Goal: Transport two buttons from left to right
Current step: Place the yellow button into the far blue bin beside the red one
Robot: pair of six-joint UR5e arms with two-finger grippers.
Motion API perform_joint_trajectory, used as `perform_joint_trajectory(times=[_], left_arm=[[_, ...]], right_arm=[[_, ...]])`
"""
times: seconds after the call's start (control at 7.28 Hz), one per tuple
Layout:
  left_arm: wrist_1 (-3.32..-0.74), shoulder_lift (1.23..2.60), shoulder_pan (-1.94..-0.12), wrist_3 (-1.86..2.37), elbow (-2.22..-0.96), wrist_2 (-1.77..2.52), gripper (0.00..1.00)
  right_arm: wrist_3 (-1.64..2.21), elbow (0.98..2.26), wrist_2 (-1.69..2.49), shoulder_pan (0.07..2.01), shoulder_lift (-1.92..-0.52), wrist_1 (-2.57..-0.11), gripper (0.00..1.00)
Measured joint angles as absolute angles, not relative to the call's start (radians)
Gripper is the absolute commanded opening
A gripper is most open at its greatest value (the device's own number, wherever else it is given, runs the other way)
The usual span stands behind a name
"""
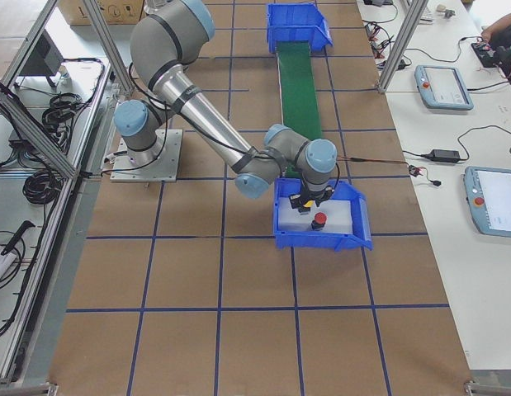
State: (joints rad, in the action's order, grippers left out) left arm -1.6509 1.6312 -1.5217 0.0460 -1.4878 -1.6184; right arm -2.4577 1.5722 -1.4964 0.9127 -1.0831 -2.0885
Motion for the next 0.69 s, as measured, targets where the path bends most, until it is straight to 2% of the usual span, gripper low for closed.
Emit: perform_joint_trajectory(times=[0.41, 0.69], left_arm=[[-1.654, 1.629, -1.522, 0.046, -1.488, -1.618, 1.0], [-1.654, 1.629, -1.522, 0.046, -1.488, -1.618, 1.0]], right_arm=[[-2.37, 1.495, -1.482, 0.917, -1.149, -1.965, 0.99], [-2.134, 1.423, -1.477, 0.941, -1.192, -1.851, 1.0]])
